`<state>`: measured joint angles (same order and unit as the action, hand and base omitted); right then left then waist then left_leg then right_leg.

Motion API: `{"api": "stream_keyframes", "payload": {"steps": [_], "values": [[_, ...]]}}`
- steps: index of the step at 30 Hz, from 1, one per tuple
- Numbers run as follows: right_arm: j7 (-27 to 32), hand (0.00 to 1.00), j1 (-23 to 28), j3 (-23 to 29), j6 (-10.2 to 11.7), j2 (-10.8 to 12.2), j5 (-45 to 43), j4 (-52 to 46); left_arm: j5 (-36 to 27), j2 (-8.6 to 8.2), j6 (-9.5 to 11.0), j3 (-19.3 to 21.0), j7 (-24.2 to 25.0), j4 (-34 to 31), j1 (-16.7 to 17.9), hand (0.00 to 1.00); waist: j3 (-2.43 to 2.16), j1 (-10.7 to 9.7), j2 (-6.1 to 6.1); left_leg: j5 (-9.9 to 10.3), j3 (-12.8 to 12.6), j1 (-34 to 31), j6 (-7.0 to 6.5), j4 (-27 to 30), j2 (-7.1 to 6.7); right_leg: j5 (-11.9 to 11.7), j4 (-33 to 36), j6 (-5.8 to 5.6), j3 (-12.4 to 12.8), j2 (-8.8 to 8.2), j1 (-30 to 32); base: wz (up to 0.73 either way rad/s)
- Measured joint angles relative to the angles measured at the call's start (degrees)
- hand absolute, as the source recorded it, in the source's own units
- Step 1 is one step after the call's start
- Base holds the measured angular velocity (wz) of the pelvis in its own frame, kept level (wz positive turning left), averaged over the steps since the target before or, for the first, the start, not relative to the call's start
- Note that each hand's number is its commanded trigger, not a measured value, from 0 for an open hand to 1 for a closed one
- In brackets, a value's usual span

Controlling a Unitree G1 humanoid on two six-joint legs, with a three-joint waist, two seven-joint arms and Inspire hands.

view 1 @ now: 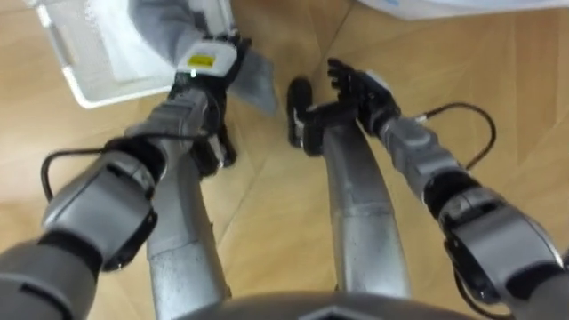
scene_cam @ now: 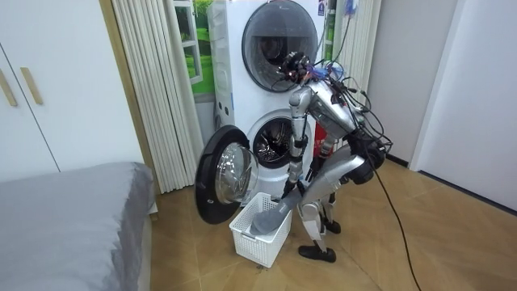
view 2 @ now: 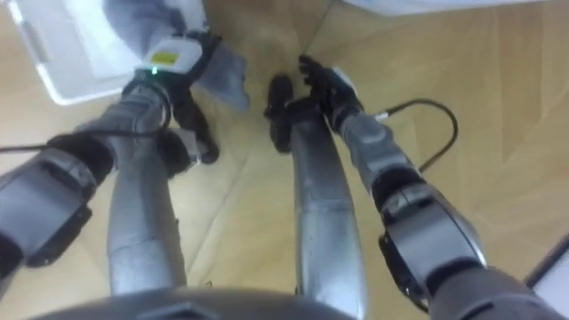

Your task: Put towel into washing machine

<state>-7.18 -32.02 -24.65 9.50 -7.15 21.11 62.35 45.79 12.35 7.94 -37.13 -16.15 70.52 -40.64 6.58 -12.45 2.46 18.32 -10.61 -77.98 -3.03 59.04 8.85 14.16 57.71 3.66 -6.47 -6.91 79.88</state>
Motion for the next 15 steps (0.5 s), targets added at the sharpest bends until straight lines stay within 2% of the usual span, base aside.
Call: {"api": "stream_keyframes", "payload": {"steps": [3,6,15], "values": [[0.21,0.0,-0.78,0.05,0.4,-0.04,0.03,0.24,-0.04,1.26,0.05,-1.39,-0.32,-0.05,-1.08,1.0,0.12,-0.53,1.0,0.35,0.02,-0.4,-0.12,0.51,0.34,0.28,0.31,0.13,-0.21,0.05,0.28,-0.03],[0.19,0.0,-1.51,-0.05,0.64,-0.01,0.15,0.1,-0.06,2.24,0.05,-1.4,-0.81,-0.2,-2.62,1.0,-0.04,-1.39,1.78,0.52,-0.03,-0.46,-0.21,0.39,0.35,0.37,0.05,0.0,-0.24,0.03,0.27,0.0],[-0.42,0.0,-1.65,-0.47,0.94,-0.05,4.5,0.23,-0.07,3.46,0.01,-5.88,0.2,-0.13,-3.29,1.0,-0.18,-2.04,2.0,0.97,-0.09,0.37,-0.37,-0.32,0.2,0.51,-1.12,-0.49,-0.33,0.1,-0.82,0.0]]}}
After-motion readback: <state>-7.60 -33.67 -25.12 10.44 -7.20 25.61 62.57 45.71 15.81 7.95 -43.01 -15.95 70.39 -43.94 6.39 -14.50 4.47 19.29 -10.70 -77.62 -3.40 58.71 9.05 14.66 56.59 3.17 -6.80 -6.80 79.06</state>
